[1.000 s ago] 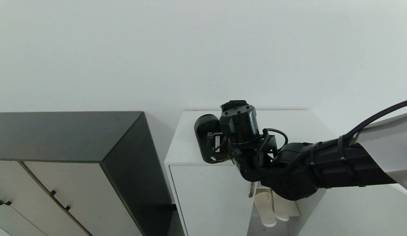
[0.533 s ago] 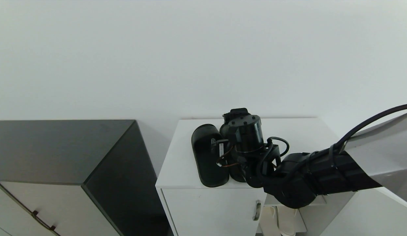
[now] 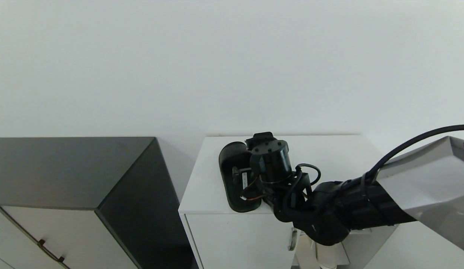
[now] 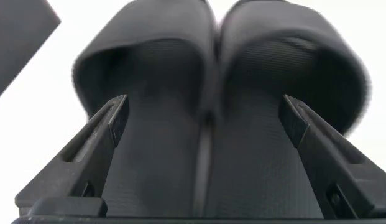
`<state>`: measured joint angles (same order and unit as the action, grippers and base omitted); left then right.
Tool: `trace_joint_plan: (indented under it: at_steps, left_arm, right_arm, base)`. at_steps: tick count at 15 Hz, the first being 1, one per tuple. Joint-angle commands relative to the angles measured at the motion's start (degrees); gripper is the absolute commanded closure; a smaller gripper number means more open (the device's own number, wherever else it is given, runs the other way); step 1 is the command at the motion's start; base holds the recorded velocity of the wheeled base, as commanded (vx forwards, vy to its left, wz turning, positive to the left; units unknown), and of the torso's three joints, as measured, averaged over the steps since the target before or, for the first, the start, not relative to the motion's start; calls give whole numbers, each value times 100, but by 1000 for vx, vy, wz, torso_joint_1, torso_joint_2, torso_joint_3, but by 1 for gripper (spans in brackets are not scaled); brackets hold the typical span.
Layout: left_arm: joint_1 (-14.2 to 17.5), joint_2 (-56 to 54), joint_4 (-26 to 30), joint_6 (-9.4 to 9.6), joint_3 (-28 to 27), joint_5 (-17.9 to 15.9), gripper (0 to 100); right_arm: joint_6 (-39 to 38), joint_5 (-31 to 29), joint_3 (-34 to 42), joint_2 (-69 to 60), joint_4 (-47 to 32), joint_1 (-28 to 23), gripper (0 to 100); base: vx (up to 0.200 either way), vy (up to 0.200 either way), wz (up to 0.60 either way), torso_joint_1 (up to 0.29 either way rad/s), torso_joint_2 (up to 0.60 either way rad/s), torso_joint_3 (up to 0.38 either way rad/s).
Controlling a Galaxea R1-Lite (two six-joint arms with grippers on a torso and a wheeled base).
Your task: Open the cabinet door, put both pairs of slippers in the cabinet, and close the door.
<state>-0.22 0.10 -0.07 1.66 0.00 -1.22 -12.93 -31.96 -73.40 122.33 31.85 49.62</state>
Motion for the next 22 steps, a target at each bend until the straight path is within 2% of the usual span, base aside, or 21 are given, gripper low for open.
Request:
trace_joint_plan:
  at_steps: [1, 7, 8, 13, 18, 22]
  left_arm:
    - [4, 8, -1, 1, 0, -1, 100]
    - [4, -1, -1, 1, 0, 16, 100]
    - [4, -1, -1, -8, 0, 16, 100]
    - [-4, -1, -1, -78, 0, 25, 100]
    - [-4, -1, -1, -60, 0, 25, 100]
    - [4, -1, -1, -52, 0, 16, 100]
  right_arm:
    - [19, -12, -465, 458, -21, -40, 0]
    - [344, 6, -1238, 950, -118, -339, 0]
    - [538, 24, -1265, 1003, -83, -356, 100]
    - [608, -20, -1405, 906, -65, -321, 100]
    - [608, -20, -851, 36, -100, -154, 100]
    - [432, 76, 1319, -1458, -4, 417, 100]
  base:
    - [0, 0, 0, 0, 0, 0]
    - [0, 0, 0, 0, 0, 0]
    - [0, 0, 0, 0, 0, 0]
    - [0, 0, 0, 0, 0, 0]
    - [0, 0, 0, 0, 0, 0]
    - [0, 0, 0, 0, 0, 0]
